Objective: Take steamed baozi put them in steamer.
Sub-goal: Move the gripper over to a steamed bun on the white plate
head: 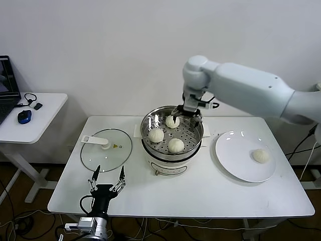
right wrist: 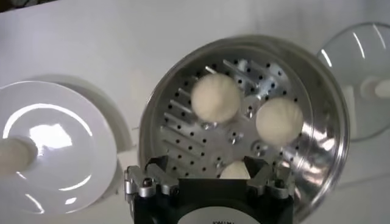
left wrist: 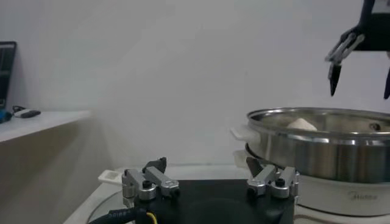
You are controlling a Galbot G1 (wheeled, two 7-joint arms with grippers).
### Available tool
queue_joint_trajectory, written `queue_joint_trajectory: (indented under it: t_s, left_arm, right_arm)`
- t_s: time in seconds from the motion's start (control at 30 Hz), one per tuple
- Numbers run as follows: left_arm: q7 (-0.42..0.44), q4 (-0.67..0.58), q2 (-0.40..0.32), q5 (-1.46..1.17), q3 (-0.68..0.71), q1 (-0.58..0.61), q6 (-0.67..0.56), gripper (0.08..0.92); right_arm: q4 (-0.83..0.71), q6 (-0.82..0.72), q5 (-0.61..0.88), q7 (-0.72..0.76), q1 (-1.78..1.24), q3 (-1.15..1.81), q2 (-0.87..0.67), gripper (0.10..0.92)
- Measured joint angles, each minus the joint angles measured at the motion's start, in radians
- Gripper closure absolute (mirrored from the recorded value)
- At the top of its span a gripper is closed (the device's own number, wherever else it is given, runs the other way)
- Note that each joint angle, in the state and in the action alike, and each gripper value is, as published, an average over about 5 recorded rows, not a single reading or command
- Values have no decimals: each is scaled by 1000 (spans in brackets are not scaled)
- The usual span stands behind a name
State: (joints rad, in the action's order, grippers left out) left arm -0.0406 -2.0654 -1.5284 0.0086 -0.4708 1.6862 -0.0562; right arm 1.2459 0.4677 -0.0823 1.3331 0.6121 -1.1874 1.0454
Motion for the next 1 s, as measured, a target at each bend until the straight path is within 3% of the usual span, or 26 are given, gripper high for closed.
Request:
queue_joint_trajectory:
  t_s: [0.57,1.0]
  left_arm:
    - [3,-7,3,10,25,11,-2,177]
    - [-2,-14,6,18,30,19,3,177]
  right_arm:
    - [-124,-177,107,-8,-15,22,-305,203]
    - [-278,-278,30,-46,-281,282,-431,203]
